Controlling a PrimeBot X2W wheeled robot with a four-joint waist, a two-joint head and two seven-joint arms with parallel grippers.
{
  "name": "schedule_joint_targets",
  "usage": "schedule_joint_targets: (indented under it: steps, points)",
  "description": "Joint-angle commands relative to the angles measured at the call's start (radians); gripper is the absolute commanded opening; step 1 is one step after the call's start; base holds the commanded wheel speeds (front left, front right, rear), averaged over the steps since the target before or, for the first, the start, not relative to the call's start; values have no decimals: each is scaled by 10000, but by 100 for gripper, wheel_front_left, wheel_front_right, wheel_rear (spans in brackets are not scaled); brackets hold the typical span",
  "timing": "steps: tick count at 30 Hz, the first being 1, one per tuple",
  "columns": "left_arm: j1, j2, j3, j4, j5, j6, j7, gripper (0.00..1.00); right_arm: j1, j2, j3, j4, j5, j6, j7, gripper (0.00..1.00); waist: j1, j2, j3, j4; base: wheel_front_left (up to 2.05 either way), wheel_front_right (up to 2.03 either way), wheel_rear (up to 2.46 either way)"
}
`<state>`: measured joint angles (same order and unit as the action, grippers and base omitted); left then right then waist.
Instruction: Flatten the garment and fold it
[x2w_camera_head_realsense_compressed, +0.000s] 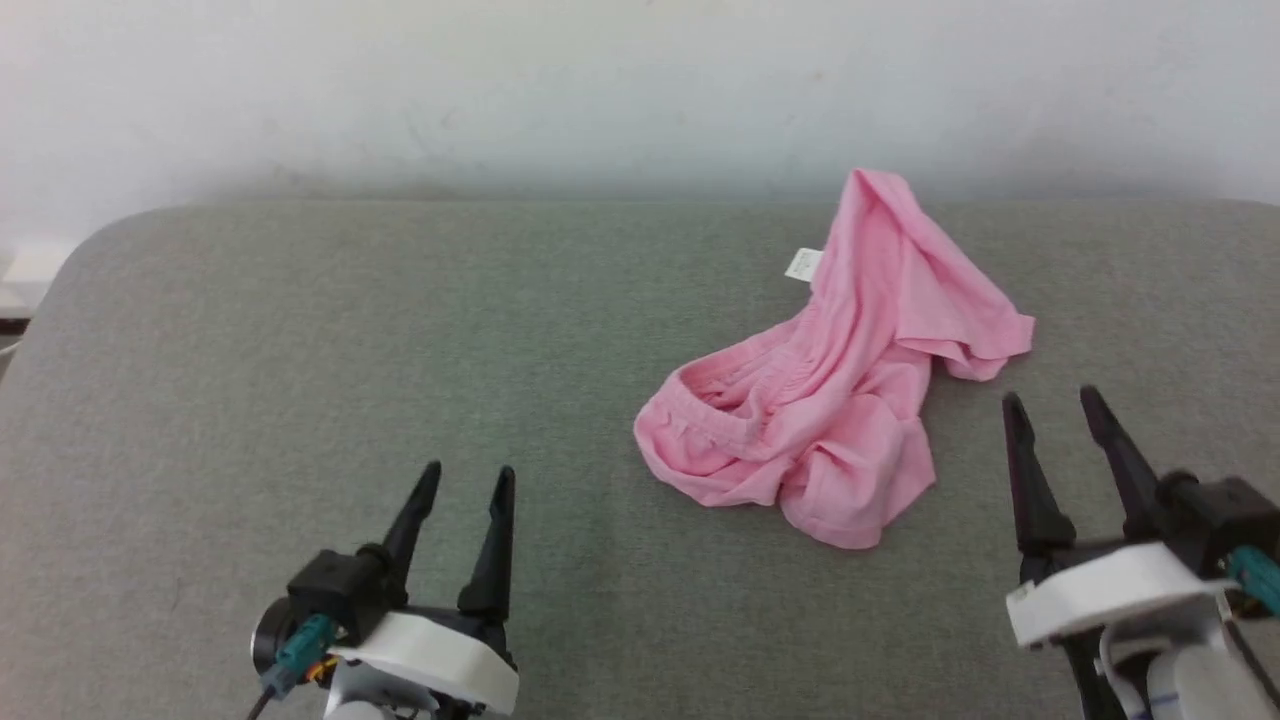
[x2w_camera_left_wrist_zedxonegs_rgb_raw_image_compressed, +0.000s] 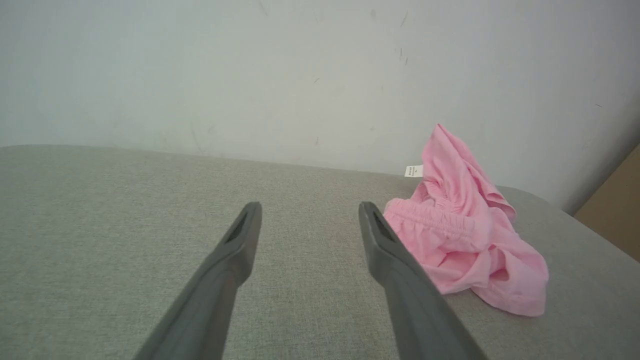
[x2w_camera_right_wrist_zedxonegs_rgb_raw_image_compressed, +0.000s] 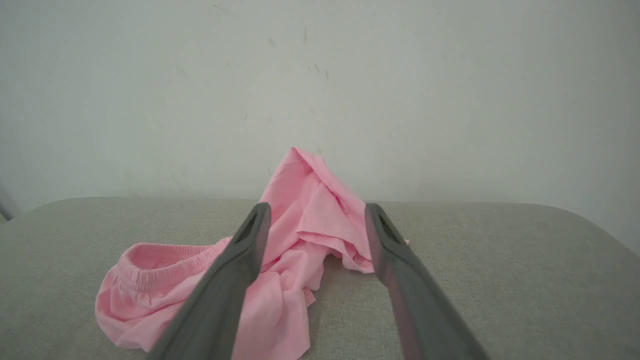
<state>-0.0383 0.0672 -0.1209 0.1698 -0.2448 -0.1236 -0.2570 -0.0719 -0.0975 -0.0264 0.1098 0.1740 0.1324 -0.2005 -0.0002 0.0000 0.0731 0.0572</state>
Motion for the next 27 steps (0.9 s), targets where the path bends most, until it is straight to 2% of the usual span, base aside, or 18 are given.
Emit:
schedule_joint_targets:
  steps: [1, 5, 11, 15, 21, 27]
  points:
    - [-37, 148, -139, 150, -108, -65, -29, 100, 200, 105, -82, -218, -51, -17, 92, 100, 2, 0, 32, -322, 0, 0, 0]
    - [-769, 870, -1103, 430, -343, -68, 736, 100, 659, 340, -178, -830, -240, -17, 402, 100, 2, 0, 334, -678, 0, 0, 0]
    - [-2546, 2024, -2970, 373, -1484, -69, 3602, 100, 721, 441, -216, -1429, -506, -17, 719, 100, 2, 0, 1036, -1203, 0, 0, 0]
    - [-3761, 2581, -3585, 586, -2174, -70, 5285, 100, 601, 463, -181, -1611, -553, -17, 728, 100, 2, 0, 1544, -1536, 0, 0, 0]
    - [-4962, 2724, -4142, 1154, -2611, -70, 6655, 100, 477, 470, -130, -1499, -341, -17, 529, 100, 2, 0, 2171, -1857, 0, 0, 0]
    - [-5663, 2615, -4534, 1869, -2751, -70, 6775, 100, 338, 471, -41, -1323, -386, -17, 378, 100, 2, 0, 2544, -1929, 0, 0, 0]
